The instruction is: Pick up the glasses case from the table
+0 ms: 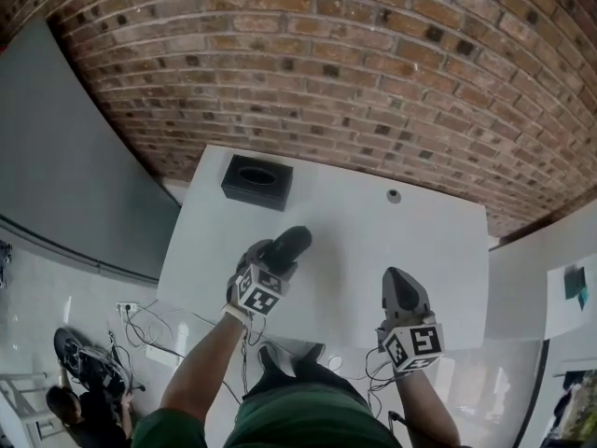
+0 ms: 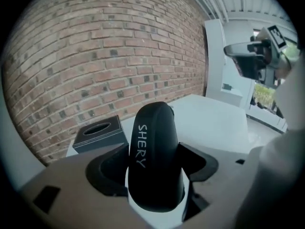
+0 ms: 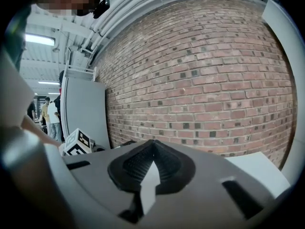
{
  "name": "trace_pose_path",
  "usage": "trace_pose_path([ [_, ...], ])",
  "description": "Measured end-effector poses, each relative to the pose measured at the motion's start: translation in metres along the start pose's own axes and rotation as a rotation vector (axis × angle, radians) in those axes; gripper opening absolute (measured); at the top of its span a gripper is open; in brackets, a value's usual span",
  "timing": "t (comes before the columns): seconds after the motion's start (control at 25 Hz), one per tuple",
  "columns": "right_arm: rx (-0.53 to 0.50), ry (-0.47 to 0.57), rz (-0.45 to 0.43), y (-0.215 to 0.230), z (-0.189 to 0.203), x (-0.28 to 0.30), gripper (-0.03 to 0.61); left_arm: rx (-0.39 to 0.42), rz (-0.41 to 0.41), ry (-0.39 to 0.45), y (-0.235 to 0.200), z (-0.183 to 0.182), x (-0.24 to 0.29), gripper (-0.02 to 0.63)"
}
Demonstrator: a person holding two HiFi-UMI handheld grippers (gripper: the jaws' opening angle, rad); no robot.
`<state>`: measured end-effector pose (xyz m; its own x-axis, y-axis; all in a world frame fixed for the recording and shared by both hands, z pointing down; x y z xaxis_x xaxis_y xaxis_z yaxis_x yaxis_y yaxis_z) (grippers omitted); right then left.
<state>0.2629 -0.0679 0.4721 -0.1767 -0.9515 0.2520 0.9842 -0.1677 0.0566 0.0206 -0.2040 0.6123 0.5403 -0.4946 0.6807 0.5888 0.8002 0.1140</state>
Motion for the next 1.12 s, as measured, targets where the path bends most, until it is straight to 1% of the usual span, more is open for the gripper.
trace_pose_path([
  [0.24, -0.021, 0.029, -0.038, -0.031, -0.020, 0.018, 0.002, -0.073, -0.040, 0.169, -0.014, -0.011, -0.073, 0.321],
  [0.44, -0.033, 0.047, -0.083, -0.068, -0.029, 0.031, 0.002, -0.091, -0.063, 0.286, -0.026, -0.015, -0.131, 0.321],
  [0.64, -0.042, 0.053, -0.113, -0.109, -0.036, 0.044, 0.002, -0.130, -0.093, 0.388, -0.040, -0.007, -0.179, 0.321],
  [0.8, -0.055, 0.068, -0.128, -0.135, -0.044, 0.053, 0.002, -0.156, -0.119, 0.490, -0.050, -0.006, -0.217, 0.321],
  [0.96, -0.063, 0.094, -0.124, -0.159, -0.056, 0.060, 0.002, -0.185, -0.143, 0.597, -0.060, -0.006, -0.253, 0.321],
  [1.12, -0.081, 0.137, -0.144, -0.179, -0.072, 0.061, 0.002, -0.192, -0.162, 0.687, -0.069, -0.011, -0.284, 0.321],
])
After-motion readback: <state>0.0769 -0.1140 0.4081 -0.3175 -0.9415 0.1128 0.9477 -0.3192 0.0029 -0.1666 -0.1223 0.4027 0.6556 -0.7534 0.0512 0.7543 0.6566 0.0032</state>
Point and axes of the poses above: the fingertips, and each gripper's own axes: x forward along the fingers, y to its right, z out of its underside, the point moved 8 cm from there along -x, backward along the fingers, and after that the axes turned 2 degrees about -y, right-handed, at the moved point
